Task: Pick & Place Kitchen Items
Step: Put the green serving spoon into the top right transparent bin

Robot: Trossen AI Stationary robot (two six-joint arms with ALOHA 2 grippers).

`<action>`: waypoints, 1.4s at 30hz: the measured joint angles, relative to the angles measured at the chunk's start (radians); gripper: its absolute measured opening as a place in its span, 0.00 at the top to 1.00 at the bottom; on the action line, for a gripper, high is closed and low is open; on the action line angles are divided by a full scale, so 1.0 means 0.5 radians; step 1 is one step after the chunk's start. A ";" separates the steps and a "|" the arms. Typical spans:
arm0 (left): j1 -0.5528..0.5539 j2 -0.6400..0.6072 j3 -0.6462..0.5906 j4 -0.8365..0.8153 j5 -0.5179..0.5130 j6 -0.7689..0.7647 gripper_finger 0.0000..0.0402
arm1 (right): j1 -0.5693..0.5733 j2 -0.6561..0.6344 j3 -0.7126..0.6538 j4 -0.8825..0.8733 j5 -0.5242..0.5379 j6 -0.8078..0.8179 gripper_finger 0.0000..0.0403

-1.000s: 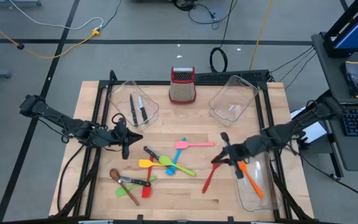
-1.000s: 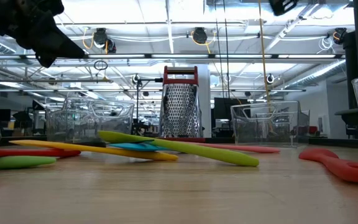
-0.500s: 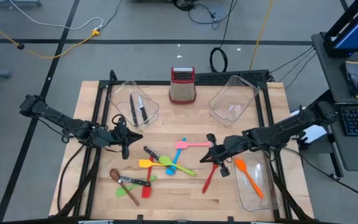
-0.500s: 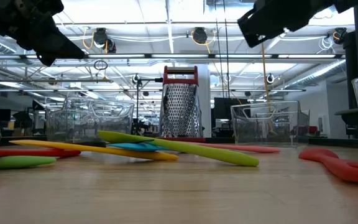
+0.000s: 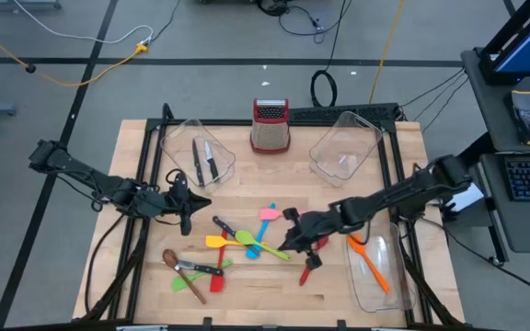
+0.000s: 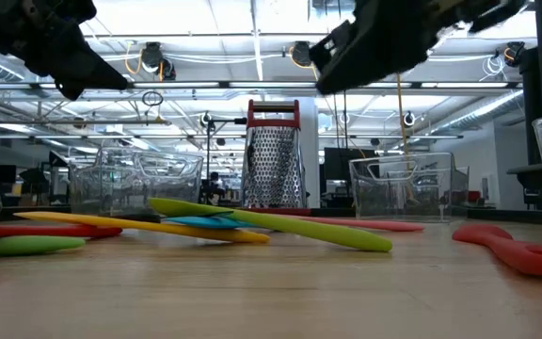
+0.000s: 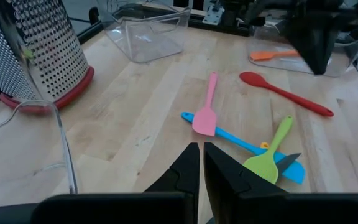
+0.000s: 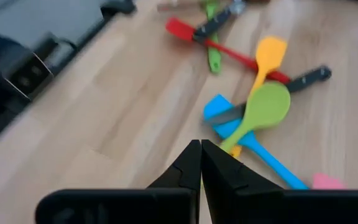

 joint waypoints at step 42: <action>0.000 0.001 -0.001 -0.030 0.002 -0.004 0.94 | -0.038 0.428 0.177 -0.108 0.276 0.434 0.46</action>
